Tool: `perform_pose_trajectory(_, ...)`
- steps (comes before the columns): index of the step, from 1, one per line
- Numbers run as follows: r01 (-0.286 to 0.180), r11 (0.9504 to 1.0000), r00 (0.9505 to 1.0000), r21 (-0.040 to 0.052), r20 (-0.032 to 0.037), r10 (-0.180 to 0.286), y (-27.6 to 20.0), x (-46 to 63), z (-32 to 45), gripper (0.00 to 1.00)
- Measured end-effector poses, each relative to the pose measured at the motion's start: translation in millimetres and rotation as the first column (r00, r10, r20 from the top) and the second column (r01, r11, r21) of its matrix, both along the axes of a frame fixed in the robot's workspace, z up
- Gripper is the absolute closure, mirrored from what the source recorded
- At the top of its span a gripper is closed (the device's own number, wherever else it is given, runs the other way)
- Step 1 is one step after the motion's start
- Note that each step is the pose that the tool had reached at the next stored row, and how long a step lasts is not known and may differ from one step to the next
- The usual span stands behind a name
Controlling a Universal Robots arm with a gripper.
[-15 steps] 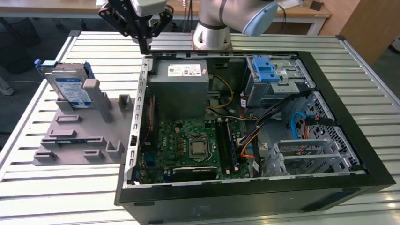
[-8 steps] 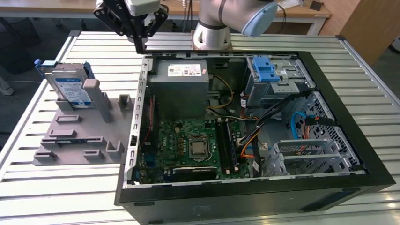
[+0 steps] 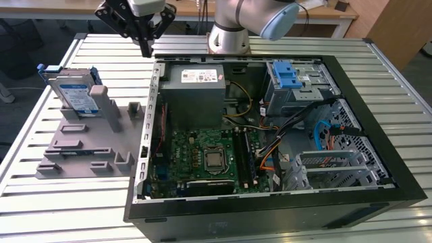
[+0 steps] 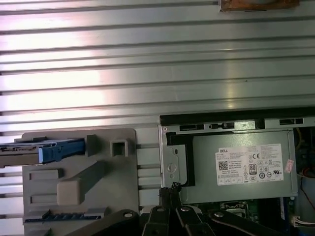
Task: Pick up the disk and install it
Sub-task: 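Reach for the disk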
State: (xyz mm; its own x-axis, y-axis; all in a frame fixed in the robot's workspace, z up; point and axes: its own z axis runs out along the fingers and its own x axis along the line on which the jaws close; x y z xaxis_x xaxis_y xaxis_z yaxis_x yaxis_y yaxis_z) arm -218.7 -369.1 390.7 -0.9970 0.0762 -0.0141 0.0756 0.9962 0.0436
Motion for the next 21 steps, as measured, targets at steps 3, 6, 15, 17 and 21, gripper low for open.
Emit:
perform_pose_trajectory(3, 0.0, 1.0, 1.0, 0.0, -0.0007, 0.0, 1.1, -3.6, -0.1, 0.89)
perform_pose_trajectory(6, 0.0, 1.0, 1.0, 0.0, -0.0013, 0.0, 2.3, -7.4, -0.3, 0.89)
perform_pose_trajectory(15, 0.0, 1.0, 1.0, 0.0, -0.0031, 0.0, 5.7, -18.7, -0.8, 0.89)
perform_pose_trajectory(17, 0.0, 1.0, 1.0, -0.0001, -0.0034, 0.0, 6.5, -21.4, -0.9, 0.89)
perform_pose_trajectory(21, 0.0, 1.0, 1.0, 0.0, -0.004, 0.0, 8.0, -26.7, -1.1, 0.89)
